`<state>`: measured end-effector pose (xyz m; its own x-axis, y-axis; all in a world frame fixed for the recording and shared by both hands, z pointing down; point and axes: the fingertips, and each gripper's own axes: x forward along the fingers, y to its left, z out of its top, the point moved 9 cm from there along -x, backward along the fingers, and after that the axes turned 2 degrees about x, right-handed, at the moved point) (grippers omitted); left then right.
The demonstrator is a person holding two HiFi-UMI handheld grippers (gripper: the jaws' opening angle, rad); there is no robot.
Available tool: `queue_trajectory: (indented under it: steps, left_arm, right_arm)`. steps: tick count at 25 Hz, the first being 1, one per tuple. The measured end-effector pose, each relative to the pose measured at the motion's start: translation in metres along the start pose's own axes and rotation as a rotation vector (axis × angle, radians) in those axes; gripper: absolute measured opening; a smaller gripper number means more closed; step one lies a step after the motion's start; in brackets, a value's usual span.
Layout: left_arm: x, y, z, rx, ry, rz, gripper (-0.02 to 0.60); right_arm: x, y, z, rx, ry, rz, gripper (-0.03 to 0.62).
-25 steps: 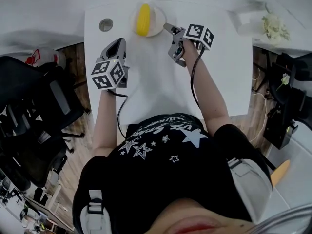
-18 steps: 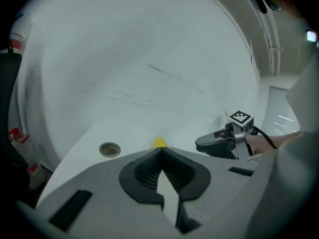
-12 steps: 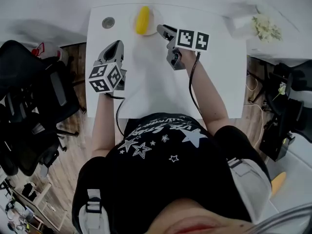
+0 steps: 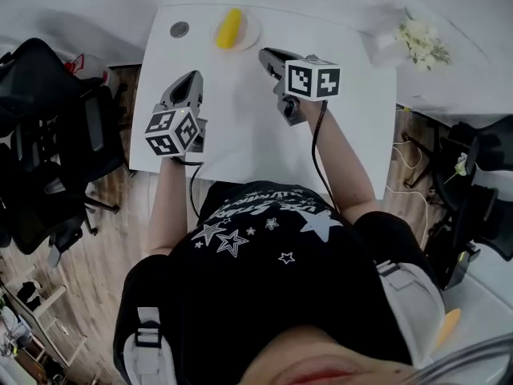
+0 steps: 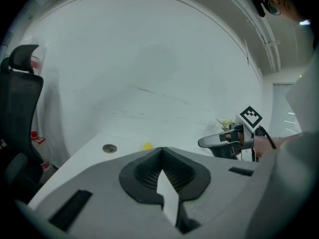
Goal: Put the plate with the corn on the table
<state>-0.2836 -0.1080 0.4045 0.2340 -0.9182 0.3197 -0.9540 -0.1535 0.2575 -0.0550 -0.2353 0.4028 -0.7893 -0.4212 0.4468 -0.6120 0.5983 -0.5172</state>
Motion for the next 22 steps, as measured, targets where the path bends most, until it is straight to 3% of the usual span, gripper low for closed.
queue_trajectory:
  steps: [14, 22]
  left_arm:
    - [-0.081, -0.127, -0.038, 0.034, -0.036, 0.101, 0.005]
    - [-0.134, -0.192, -0.095, -0.061, -0.035, 0.253, 0.005]
  right_arm:
    - [-0.12, 0.004, -0.05, -0.128, 0.036, 0.097, 0.008]
    - [-0.154, -0.001, -0.088, -0.159, 0.131, 0.227, 0.006]
